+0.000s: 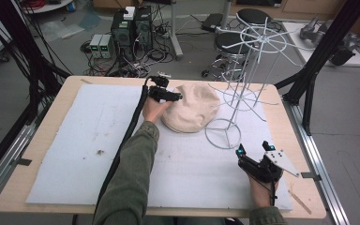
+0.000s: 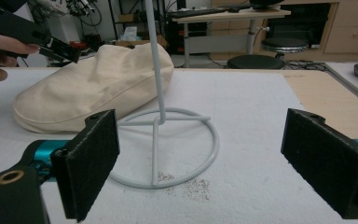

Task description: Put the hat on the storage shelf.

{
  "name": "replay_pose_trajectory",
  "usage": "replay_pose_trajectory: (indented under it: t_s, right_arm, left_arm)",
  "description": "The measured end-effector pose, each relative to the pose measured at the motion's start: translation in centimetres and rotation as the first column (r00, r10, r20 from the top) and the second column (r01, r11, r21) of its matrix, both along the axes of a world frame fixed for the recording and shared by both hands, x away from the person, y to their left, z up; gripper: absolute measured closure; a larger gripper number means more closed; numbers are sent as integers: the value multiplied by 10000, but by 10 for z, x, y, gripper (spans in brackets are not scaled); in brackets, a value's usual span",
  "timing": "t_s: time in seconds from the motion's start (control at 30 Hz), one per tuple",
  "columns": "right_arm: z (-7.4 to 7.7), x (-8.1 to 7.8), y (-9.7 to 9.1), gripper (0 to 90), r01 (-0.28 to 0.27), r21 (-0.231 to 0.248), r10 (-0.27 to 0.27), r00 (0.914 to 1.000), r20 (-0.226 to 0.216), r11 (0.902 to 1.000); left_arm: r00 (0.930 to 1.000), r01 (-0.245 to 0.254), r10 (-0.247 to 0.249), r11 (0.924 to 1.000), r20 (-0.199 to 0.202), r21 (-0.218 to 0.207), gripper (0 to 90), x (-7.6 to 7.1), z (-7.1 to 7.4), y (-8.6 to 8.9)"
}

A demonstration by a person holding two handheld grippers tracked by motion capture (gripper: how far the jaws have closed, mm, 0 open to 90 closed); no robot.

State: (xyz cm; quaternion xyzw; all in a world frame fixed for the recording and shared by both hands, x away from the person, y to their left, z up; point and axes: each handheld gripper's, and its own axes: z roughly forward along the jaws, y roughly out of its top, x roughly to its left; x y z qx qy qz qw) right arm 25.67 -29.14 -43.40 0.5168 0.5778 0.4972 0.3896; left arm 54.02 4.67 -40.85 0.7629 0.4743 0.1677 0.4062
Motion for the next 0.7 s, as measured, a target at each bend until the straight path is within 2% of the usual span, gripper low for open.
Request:
replay_pose_trajectory:
  t_s: [0.13, 0.23, 0.3, 0.37, 0.4, 0.43, 0.5, 0.53, 0.57, 0.63, 0.7]
  right_arm:
    - [0, -1, 1, 105, -21, -12, 21, 10000, -12, 10000]
    - [-1, 0, 1, 105, -50, 2, 50, 10000, -78, 10000]
    - [-1, 0, 1, 105, -46, 24, 47, 9999, -113, 10000]
    - [-1, 1, 0, 105, -80, 18, 81, 9999, -128, 10000]
    - [-2, 2, 0, 105, -83, 37, 83, 9998, -178, 10000]
    - [-2, 2, 0, 105, -49, 101, 52, 9997, -249, 9999]
    - [-2, 2, -1, 105, -80, 70, 82, 9998, -207, 9999]
    - [-2, 2, -1, 105, -77, 79, 79, 9998, -207, 9999]
    - [-2, 2, -1, 105, -60, 67, 61, 9998, -191, 10000]
    - [-2, 2, -1, 105, -106, 77, 108, 9997, -218, 9999]
    - [-2, 2, -1, 105, -100, 90, 102, 9996, -254, 9999]
  left_arm:
    - [9997, 73, -66, 9995, -219, 313, 265, 2, -6, -4]
    - [9992, 40, -39, 10000, -395, 14, 269, 5, -11, -6]
    - [9983, 249, -250, 9997, -526, -15, 270, 6, -15, -7]
    - [9932, 441, -425, 9989, -1083, 126, 263, 9, -22, -9]
    - [9903, 381, -340, 9989, -1348, 278, 263, 11, -25, -11]
    - [9895, 313, -263, 9989, -1418, 335, 264, 11, -26, -13]
    - [9887, 309, -250, 9988, -1475, 380, 274, 12, -27, -15]
    - [9894, 47, 30, 9986, -1450, 528, 283, 11, -28, -18]
    - [9894, 47, 30, 9986, -1450, 528, 307, 11, -28, -18]
    - [9902, -225, 348, 9956, -1353, 911, 362, 10, -27, -21]
    - [9906, -288, 432, 9934, -1298, 1108, 423, 8, -26, -25]
